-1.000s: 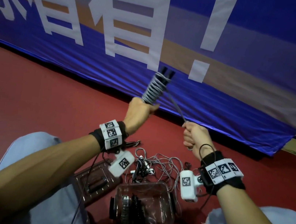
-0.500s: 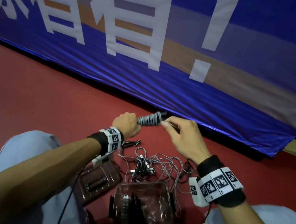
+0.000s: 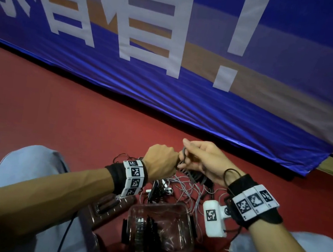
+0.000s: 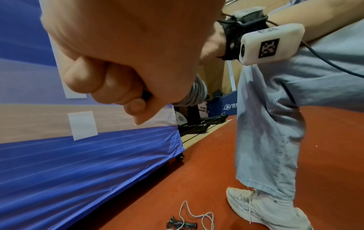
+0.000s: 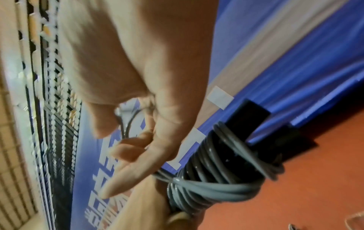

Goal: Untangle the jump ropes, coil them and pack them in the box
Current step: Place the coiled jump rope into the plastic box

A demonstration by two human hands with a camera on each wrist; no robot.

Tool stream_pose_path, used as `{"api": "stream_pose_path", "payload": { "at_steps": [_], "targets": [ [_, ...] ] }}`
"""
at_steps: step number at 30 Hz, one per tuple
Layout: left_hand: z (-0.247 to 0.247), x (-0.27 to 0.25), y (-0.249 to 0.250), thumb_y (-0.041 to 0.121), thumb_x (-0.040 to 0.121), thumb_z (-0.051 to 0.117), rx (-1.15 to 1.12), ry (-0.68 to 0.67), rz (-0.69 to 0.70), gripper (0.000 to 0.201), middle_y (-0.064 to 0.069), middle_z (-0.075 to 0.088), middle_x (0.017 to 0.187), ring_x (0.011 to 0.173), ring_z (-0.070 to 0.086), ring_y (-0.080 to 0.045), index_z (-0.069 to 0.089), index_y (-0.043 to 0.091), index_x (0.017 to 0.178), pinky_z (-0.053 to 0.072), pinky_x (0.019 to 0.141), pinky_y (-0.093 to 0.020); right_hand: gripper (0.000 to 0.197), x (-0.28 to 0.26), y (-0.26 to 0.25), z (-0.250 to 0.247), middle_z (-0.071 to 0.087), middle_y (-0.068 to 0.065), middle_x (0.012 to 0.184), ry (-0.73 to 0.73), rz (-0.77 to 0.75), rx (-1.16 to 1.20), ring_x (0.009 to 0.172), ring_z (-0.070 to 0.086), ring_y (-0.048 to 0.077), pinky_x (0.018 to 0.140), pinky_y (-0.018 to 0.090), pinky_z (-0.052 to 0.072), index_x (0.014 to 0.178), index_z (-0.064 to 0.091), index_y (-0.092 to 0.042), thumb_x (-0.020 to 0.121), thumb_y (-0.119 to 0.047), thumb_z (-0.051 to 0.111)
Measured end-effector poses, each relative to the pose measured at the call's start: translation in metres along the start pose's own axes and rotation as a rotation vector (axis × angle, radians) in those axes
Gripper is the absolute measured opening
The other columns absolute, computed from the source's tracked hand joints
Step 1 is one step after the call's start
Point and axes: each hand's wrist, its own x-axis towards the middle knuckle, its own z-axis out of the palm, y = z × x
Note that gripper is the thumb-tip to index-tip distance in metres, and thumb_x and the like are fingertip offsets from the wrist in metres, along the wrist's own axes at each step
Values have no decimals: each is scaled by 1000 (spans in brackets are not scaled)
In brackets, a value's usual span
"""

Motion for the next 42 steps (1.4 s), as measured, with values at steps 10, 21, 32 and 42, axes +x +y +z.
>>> {"api": "stream_pose_path", "payload": {
  "at_steps": [10, 21, 32, 42],
  "targets": [
    [-12, -8, -7, 22, 91, 45, -47, 14, -15, 20, -2, 64, 75, 58, 53, -27, 62, 15, 87, 41, 56, -32, 31, 3, 2, -4, 70, 18, 98, 5, -22, 124, 85, 75, 24, 88, 31, 61, 114, 57, 4, 87, 9, 70],
    [-37, -20, 10, 16, 93, 44, 26, 13, 108, 20, 3, 36, 55, 54, 50, -26, 47, 14, 73, 39, 55, -32, 24, 13, 13, -7, 74, 5, 77, 357, -335, -546, 56, 59, 1, 60, 11, 45, 96, 72, -7, 107, -16, 53],
    [-56, -26, 13, 25, 94, 53, 91, 123, 184, 17, -3, 72, 83, 74, 71, -27, 64, 13, 98, 36, 55, -32, 49, 28, 34, -14, 68, 12, 82, 248, -45, -725, 73, 65, 32, 72, 46, 48, 92, 56, -4, 107, -47, 39],
    [-45, -12, -24, 26, 80, 63, -727, 89, 11, 25, -4, 63, 78, 71, 62, -21, 54, 19, 102, 42, 58, -37, 35, 30, 18, 0, 44, -1, 72, 615, -194, -609, 62, 39, 13, 58, 35, 30, 81, 46, -17, 112, -31, 35]
  ]
}}
